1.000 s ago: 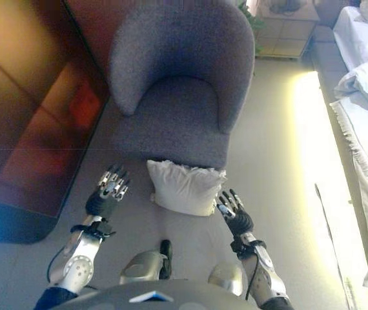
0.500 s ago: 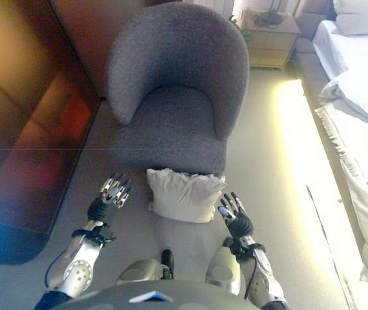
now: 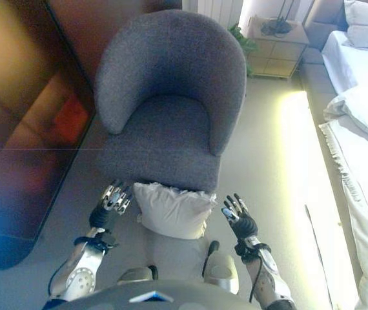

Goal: Pick up the cushion and take it to the sofa

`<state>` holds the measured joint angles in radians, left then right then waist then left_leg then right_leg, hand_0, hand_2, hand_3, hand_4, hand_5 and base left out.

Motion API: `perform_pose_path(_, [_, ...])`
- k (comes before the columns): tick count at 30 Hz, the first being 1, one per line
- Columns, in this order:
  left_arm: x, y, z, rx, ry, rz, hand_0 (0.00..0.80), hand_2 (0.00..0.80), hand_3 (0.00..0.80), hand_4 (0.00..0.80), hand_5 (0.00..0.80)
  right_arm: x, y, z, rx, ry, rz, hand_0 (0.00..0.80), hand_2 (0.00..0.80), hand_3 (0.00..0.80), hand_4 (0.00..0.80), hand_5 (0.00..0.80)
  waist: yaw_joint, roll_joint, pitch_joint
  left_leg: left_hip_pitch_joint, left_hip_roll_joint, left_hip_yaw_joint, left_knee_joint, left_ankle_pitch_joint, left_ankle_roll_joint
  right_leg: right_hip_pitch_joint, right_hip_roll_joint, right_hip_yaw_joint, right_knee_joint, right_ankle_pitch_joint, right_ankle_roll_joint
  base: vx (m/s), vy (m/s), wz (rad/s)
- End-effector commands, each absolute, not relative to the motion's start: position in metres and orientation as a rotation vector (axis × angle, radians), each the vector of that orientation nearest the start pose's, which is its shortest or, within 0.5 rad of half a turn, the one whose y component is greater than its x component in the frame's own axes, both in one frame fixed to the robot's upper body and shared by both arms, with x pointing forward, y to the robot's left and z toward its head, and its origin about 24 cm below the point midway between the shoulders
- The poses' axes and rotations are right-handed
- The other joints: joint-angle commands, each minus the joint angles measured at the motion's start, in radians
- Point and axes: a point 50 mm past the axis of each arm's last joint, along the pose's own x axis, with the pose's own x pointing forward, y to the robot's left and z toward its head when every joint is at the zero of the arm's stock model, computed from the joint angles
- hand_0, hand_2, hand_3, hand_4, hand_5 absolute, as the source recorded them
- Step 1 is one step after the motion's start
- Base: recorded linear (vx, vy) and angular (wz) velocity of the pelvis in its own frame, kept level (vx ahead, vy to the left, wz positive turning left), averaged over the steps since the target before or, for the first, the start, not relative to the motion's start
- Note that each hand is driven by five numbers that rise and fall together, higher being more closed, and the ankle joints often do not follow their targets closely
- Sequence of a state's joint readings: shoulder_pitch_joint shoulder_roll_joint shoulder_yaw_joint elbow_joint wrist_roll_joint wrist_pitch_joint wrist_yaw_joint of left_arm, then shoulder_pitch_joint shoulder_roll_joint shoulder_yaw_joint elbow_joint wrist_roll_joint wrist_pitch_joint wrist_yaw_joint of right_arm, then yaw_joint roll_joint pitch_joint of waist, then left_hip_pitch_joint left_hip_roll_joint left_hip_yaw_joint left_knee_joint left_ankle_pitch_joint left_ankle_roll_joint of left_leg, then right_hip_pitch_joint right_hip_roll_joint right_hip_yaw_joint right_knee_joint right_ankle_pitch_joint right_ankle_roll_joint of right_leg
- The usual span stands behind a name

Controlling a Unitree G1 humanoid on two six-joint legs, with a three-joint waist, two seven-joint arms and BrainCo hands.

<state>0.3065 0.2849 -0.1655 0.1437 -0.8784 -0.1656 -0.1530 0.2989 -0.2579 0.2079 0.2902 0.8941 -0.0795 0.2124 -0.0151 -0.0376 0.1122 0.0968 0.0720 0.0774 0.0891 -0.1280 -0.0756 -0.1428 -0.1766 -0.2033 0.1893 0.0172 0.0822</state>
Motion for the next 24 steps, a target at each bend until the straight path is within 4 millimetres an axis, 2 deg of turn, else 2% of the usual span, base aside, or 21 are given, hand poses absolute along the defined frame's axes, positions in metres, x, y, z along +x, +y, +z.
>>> perform_pose_path(1, [0.174,0.209,-0.009,-0.592,0.103,0.017,0.000,0.000,0.000,0.000,0.000,0.165,-0.174,-0.053,0.661,0.379,0.116,0.000,0.000,0.000,0.000,0.000,-0.015,-0.011,-0.026,0.054,-0.027,0.000,0.198,0.029,0.048,-0.026,0.011,0.005,-0.057,0.049,0.022,0.157,-0.194,0.11])
perform_pose_path(3, [0.174,0.208,-0.010,-0.597,0.103,0.028,0.000,0.000,0.000,0.000,0.000,0.165,-0.176,-0.053,0.654,0.377,0.117,0.000,0.000,0.000,0.000,0.000,-0.014,-0.006,-0.026,0.024,-0.013,-0.005,0.275,0.084,0.027,-0.011,0.026,-0.004,-0.054,0.025,-0.004,0.127,-0.201,0.02])
perform_pose_path(5, [0.173,0.207,-0.011,-0.617,0.100,0.035,0.000,0.000,0.000,0.000,0.000,0.163,-0.178,-0.052,0.640,0.369,0.120,0.000,0.000,0.000,0.000,0.000,-0.010,-0.010,-0.022,-0.036,-0.011,-0.001,0.412,0.138,0.010,0.016,0.030,-0.018,-0.056,0.002,-0.035,0.109,-0.207,0.05])
perform_pose_path(7, [0.174,0.203,-0.014,-0.642,0.107,0.037,0.000,0.000,0.000,0.000,0.000,0.164,-0.183,-0.052,0.621,0.359,0.111,0.000,0.000,0.000,0.000,0.000,-0.006,-0.015,-0.014,-0.117,-0.016,0.003,0.571,0.160,0.009,0.039,0.027,-0.027,-0.051,-0.020,-0.059,0.099,-0.177,0.01])
perform_pose_path(9, [0.173,0.200,-0.016,-0.652,0.116,0.025,0.000,0.000,0.000,0.000,0.000,0.164,-0.187,-0.051,0.617,0.352,0.099,0.000,0.000,0.000,0.000,0.000,-0.005,-0.016,-0.004,-0.172,0.013,0.030,0.630,0.167,0.013,0.060,0.028,-0.025,-0.039,-0.042,-0.076,0.100,-0.109,-0.05])
perform_pose_path(11, [0.173,0.198,-0.018,-0.650,0.117,0.008,0.000,0.000,0.000,0.000,0.000,0.164,-0.191,-0.052,0.620,0.349,0.087,0.000,0.000,0.000,0.000,0.000,-0.005,-0.007,0.014,-0.198,0.054,0.055,0.581,0.169,0.018,0.086,0.038,-0.011,-0.034,-0.055,-0.081,0.129,-0.019,0.00])
perform_pose_path(14, [0.177,0.199,-0.016,-0.652,0.110,0.009,0.000,0.000,0.000,0.000,0.000,0.163,-0.190,-0.054,0.627,0.363,0.078,0.000,0.000,0.000,0.000,0.000,-0.001,0.012,0.029,-0.191,0.086,0.080,0.350,0.215,0.006,0.120,0.056,0.007,-0.039,-0.074,-0.067,0.160,0.057,0.06])
perform_pose_path(15, [0.179,0.199,-0.015,-0.649,0.106,0.010,0.000,0.000,0.000,0.000,0.000,0.163,-0.188,-0.055,0.632,0.368,0.081,0.000,0.000,0.000,0.000,0.000,0.007,0.026,0.032,-0.198,0.101,0.074,0.225,0.247,-0.010,0.135,0.069,0.011,-0.042,-0.085,-0.057,0.155,0.093,0.05])
perform_pose_path(18, [0.181,0.199,-0.014,-0.637,0.109,0.007,0.000,0.000,0.000,0.000,0.000,0.162,-0.184,-0.054,0.643,0.368,0.092,0.000,0.000,0.000,0.000,0.000,0.038,0.048,0.044,-0.217,0.117,0.023,0.033,0.315,-0.045,0.187,0.068,0.015,-0.044,-0.114,-0.032,0.219,0.085,0.13])
perform_pose_path(19, [0.181,0.199,-0.014,-0.628,0.112,0.002,0.000,0.000,0.000,0.000,0.000,0.163,-0.183,-0.053,0.645,0.359,0.098,0.000,0.000,0.000,0.000,0.000,0.050,0.047,0.046,-0.226,0.117,0.009,0.018,0.312,-0.048,0.211,0.056,0.018,-0.047,-0.123,-0.022,0.190,0.043,0.06])
perform_pose_path(20, [0.181,0.200,-0.014,-0.624,0.112,-0.002,0.000,0.000,0.000,0.000,0.000,0.164,-0.180,-0.052,0.655,0.352,0.103,0.000,0.000,0.000,0.000,0.000,0.057,0.042,0.045,-0.230,0.111,0.004,0.026,0.283,-0.044,0.225,0.040,0.017,-0.050,-0.126,-0.014,0.159,0.037,-0.11])
perform_pose_path(23, [0.182,0.205,-0.015,-0.621,0.115,0.002,0.000,0.000,0.000,0.000,0.000,0.164,-0.177,-0.053,0.667,0.356,0.098,0.000,0.000,0.000,0.000,0.000,0.051,0.031,0.030,-0.213,0.099,0.039,0.064,0.194,-0.030,0.239,-0.003,0.006,-0.048,-0.129,0.004,0.129,0.080,-0.45])
perform_pose_path(24, [0.182,0.204,-0.014,-0.621,0.113,0.005,0.000,0.000,0.000,0.000,0.000,0.162,-0.176,-0.053,0.667,0.359,0.099,0.000,0.000,0.000,0.000,0.000,0.047,0.033,0.025,-0.207,0.097,0.044,0.053,0.189,-0.030,0.237,-0.007,0.006,-0.046,-0.129,0.007,0.121,0.139,-0.25])
